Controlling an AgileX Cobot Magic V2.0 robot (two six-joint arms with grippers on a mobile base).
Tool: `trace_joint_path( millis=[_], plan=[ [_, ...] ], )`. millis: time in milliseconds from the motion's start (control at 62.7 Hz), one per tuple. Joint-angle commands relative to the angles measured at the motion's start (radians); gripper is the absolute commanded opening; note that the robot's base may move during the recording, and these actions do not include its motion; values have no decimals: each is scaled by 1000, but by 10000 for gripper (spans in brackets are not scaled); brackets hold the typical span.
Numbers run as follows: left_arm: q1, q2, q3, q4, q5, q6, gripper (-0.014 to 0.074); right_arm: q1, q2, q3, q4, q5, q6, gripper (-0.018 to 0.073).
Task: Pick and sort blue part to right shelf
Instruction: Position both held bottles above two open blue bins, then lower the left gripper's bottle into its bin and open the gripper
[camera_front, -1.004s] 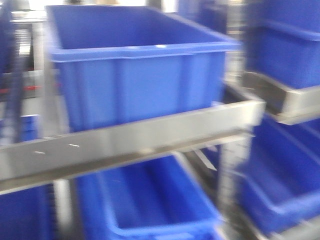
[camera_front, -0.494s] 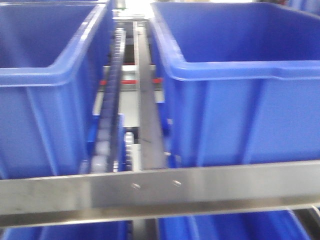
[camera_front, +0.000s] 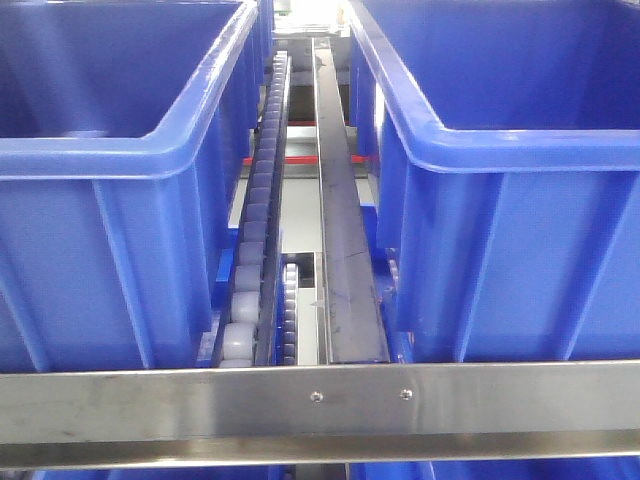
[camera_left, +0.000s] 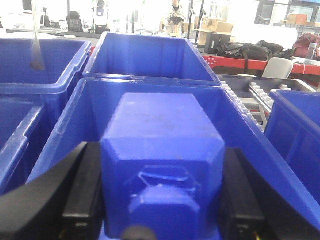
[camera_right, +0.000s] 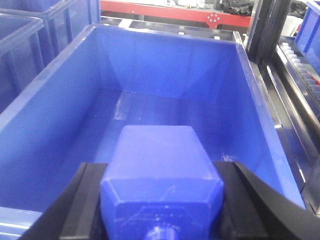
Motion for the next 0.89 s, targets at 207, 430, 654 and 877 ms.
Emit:
trace_joint_path(
  millis=[207,430,654,877],
  plan=[
    [2,10,-31,-9,-91,2,365,-5,10,-28,-11,-89,1,393],
    [2,10,-31,-9,-91,2,365,-5,10,-28,-11,-89,1,393],
    [-2,10,-31,-9,-91,2,365,-5,10,-28,-7,-90,1,393],
    [-2,10,-31,-13,-91,0,365,-5,10,-28,-4,-104,1,393]
  ],
)
